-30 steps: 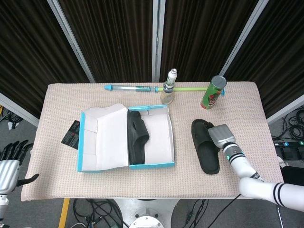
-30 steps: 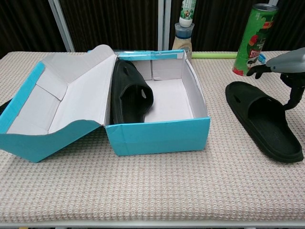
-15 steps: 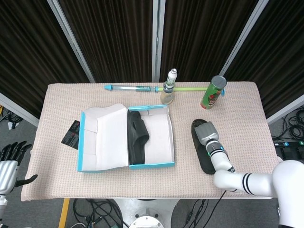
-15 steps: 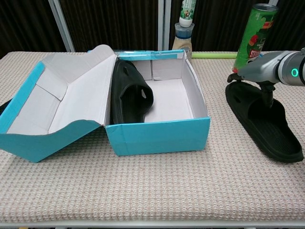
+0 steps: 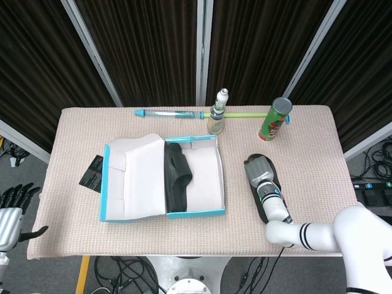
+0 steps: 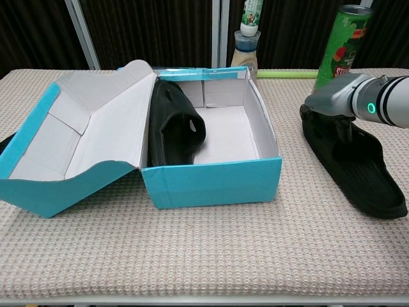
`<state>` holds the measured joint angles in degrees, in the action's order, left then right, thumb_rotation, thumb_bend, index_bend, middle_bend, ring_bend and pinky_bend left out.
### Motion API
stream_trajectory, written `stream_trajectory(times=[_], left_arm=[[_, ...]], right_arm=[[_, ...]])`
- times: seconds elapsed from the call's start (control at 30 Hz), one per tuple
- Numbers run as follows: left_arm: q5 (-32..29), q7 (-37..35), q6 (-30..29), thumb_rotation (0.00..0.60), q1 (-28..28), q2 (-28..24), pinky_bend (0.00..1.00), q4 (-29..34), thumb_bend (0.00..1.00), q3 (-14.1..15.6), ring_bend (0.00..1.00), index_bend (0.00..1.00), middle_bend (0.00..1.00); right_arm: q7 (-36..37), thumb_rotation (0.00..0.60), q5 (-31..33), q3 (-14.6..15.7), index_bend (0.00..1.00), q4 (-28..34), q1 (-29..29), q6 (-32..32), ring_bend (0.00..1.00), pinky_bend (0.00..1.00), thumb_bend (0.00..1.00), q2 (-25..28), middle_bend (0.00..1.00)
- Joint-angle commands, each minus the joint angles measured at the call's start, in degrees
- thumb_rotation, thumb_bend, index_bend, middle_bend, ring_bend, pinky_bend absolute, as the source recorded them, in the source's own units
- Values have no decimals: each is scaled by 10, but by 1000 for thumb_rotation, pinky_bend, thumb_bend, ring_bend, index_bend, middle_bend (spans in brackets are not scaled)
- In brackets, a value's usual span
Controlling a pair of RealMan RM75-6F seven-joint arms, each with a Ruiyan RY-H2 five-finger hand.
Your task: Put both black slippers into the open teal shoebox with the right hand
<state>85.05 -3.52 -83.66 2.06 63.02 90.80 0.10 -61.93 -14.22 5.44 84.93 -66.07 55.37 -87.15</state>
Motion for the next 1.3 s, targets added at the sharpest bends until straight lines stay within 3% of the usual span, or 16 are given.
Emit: stream_trajectory(times=[0.03, 0.3, 0.5, 0.73, 0.9, 1.03, 1.13, 1.3], left_arm=[[1, -1, -1, 600, -1, 0, 0, -1, 0, 1, 0, 143, 71], [3, -3, -2, 600, -2, -2, 0, 1, 0, 2, 0, 143, 71], [8, 2, -6, 600, -1, -10, 0, 11, 0, 1, 0, 143, 71], [12, 12, -9, 600, -1, -15, 0, 23, 0, 1, 0, 142, 71], [12, 15, -12, 600, -3, -17, 0, 26, 0, 2, 0, 143, 71], [12, 15, -13, 600, -4, -18, 0, 27, 0, 2, 0, 142, 71], [10, 14, -11, 600, -4, -18, 0, 27, 0, 2, 0, 143, 71], [6, 9, -8, 600, -5, -15, 0, 22, 0, 3, 0, 143, 71]], right_arm=[[26, 600, -47, -5, 371, -10, 17, 22, 751, 980, 86, -7, 358], [198, 600, -184, -44, 447, 50, 89, 41, 751, 979, 86, 74, 418], [407, 600, -307, -92, 475, 103, 160, 27, 751, 979, 85, 173, 436], [672, 600, -407, -173, 493, 120, 199, -57, 751, 979, 85, 241, 439], [830, 600, -462, -227, 497, 98, 197, -103, 751, 979, 86, 219, 439], [918, 600, -482, -263, 497, 51, 170, -138, 751, 979, 85, 164, 438], [954, 600, -481, -281, 497, 10, 146, -158, 751, 979, 85, 118, 436], [952, 600, -467, -288, 497, -70, 105, -179, 751, 979, 85, 44, 431]])
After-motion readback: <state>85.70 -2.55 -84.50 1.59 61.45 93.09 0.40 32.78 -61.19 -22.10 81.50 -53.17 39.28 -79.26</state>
